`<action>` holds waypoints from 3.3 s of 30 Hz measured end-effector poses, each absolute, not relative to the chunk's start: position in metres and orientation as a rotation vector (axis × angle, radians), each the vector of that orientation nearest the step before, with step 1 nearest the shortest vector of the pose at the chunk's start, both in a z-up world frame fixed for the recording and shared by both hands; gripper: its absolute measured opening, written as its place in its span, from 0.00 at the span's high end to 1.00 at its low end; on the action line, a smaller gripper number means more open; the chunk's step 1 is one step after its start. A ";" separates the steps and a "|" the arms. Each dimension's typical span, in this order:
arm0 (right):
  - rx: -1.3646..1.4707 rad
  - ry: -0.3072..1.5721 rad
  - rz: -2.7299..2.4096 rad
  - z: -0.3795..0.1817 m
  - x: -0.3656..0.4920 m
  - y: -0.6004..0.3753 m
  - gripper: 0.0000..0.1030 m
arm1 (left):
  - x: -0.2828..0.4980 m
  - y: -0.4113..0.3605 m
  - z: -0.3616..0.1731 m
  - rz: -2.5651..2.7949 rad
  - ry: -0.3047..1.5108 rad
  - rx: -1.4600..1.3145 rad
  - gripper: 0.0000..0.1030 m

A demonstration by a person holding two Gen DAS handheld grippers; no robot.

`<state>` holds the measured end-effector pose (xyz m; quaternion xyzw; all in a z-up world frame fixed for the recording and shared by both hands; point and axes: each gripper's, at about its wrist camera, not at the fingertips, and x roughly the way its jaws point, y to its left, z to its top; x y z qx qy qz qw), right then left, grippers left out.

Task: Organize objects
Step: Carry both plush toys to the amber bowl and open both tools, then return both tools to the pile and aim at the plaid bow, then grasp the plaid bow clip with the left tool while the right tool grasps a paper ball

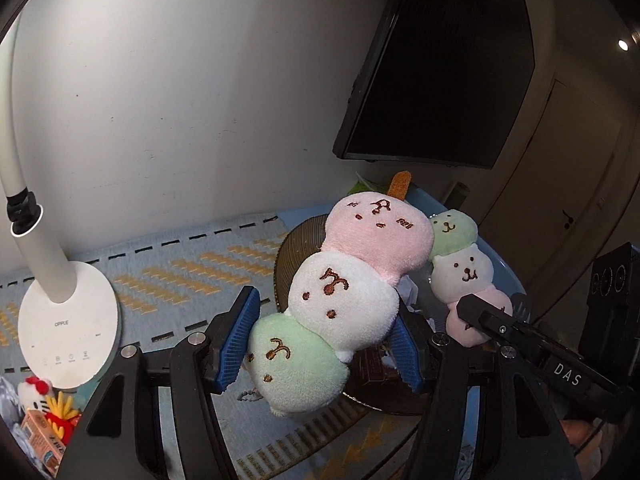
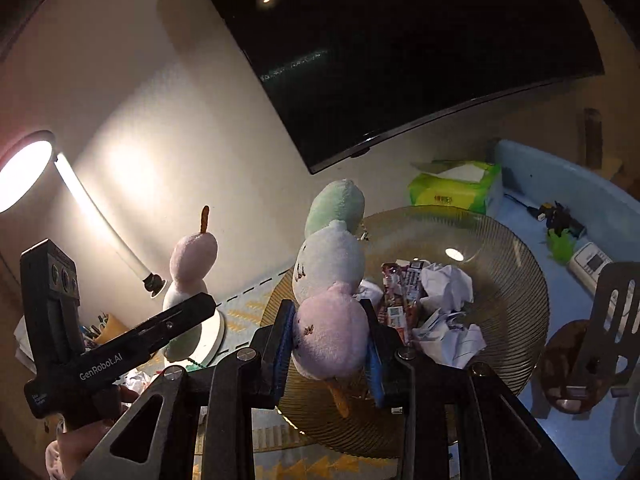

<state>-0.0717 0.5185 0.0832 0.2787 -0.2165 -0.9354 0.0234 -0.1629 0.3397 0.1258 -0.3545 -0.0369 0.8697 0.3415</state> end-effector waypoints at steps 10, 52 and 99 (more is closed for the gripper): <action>0.905 -0.694 -2.959 0.079 -0.077 0.555 0.71 | -0.167 0.390 0.122 2.163 -0.095 -0.933 0.42; 0.910 -0.411 -2.853 0.114 -0.059 0.387 0.00 | -0.130 0.143 0.142 2.672 0.035 -1.001 0.00; 1.135 -0.460 -2.533 -0.038 -0.122 0.273 0.00 | -0.117 0.084 -0.003 2.706 0.058 -1.368 0.09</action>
